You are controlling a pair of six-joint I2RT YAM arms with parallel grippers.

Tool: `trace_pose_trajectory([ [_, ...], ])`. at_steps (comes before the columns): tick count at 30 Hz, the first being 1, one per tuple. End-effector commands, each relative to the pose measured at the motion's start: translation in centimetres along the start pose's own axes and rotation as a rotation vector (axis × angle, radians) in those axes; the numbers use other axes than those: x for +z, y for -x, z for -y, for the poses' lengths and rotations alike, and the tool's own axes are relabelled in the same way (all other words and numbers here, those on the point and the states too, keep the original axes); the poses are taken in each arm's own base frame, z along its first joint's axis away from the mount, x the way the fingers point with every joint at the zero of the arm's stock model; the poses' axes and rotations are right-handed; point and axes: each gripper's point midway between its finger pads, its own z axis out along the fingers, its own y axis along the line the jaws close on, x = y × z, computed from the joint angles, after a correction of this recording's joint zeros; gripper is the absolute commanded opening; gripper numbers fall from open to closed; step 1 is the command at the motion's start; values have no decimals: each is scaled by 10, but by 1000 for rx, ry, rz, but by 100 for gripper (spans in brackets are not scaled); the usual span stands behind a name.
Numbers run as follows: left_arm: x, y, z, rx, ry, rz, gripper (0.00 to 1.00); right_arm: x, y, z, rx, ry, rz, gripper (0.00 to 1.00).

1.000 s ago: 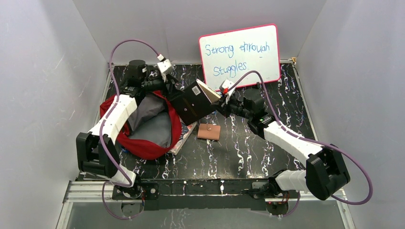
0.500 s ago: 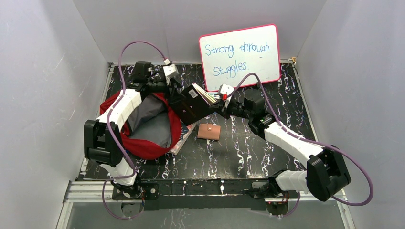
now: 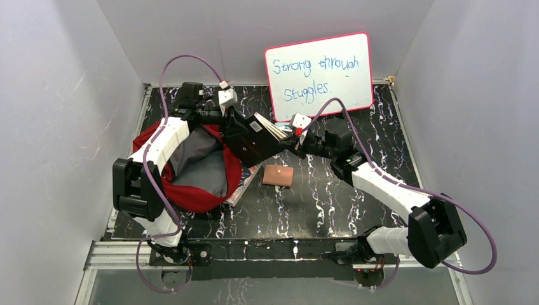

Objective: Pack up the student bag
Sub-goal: Pick up the book from the center of the board.

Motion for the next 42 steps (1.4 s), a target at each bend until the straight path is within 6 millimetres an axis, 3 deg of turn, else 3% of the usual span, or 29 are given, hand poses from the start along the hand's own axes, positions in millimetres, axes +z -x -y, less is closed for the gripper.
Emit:
trace_pose_trajectory([
  [1, -3, 21, 29, 5, -99, 61, 34, 3, 29, 8, -98, -7, 82, 0],
  [12, -15, 47, 53, 37, -129, 105, 1, 0, 37, 12, -105, -34, 95, 1],
  [14, -18, 49, 56, 62, -115, 102, 0, -4, 41, 11, -97, -34, 95, 11],
  [18, -21, 52, 59, 163, -33, 66, 0, -18, 60, 9, -64, -58, 105, 44],
  [21, -22, 56, 54, 228, 74, 38, 0, -38, 80, 14, 5, -152, 146, 53],
  [24, -24, 66, 53, 322, 164, 44, 0, -59, 90, 32, 190, -331, 188, 58],
  [25, -23, 63, 56, 358, 176, 46, 0, -66, 90, 39, 336, -410, 212, 60],
  [27, -23, 72, 57, 446, 232, 76, 0, -80, 81, 54, 596, -570, 229, 61],
  [29, -26, 84, 53, 524, 320, 118, 0, -84, 72, 53, 809, -630, 223, 61],
  [32, -33, 97, 46, 633, 426, 168, 0, -81, 69, 44, 1074, -628, 238, 61],
  [35, -28, 103, 51, 743, 413, 170, 0, -75, 70, 37, 1270, -600, 267, 62],
  [42, 11, 84, 77, 978, 354, 106, 0, -60, 60, 29, 1614, -579, 266, 70],
])
